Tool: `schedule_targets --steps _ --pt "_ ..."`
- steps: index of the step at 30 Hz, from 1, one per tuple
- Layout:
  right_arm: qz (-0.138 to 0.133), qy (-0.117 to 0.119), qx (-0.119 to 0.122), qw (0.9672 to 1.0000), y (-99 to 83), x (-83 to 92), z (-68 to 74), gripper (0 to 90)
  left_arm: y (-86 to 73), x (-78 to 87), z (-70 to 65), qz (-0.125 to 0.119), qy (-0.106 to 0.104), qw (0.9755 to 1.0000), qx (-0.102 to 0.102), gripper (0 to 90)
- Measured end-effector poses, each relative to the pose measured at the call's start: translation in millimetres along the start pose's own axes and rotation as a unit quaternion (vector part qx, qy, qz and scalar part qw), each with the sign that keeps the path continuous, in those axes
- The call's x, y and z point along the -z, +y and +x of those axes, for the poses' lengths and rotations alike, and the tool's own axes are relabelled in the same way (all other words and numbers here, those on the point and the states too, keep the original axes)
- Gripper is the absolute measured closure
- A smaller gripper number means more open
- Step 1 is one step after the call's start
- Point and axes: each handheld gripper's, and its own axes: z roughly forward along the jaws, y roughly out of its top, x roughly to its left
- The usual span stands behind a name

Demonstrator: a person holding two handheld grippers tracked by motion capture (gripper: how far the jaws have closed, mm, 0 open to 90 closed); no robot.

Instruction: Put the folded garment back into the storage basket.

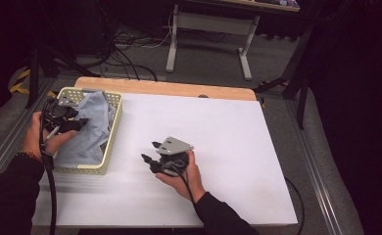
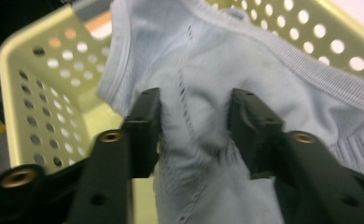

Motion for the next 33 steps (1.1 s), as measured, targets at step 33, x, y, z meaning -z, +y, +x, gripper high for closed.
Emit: schedule_targets --steps 33 --pt "0.024 -0.075 0.020 0.9967 -76.8 108.6 -42.7 40.4 11.3 -54.0 -13.3 0.138 -0.038 0.9892 -0.031 84.9"
